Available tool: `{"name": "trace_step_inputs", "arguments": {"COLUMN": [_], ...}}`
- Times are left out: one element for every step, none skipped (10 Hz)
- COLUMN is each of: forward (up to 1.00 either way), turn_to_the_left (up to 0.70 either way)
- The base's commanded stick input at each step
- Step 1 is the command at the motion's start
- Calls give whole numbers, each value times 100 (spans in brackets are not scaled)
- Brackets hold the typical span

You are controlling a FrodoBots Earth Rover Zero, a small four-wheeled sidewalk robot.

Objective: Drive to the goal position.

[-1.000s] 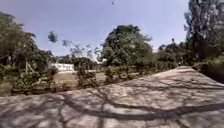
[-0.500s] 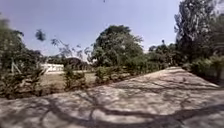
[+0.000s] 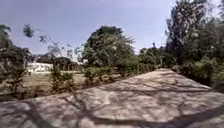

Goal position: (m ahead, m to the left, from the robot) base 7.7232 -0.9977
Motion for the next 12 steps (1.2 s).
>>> {"name": "trace_step_inputs", "arguments": {"forward": [50,50,50,50,50,50,50,50,50,50,50,50], "turn_to_the_left": [-50,-50,-50,-50,-50,-50,-50,-50,-50,-50,-50,-50]}}
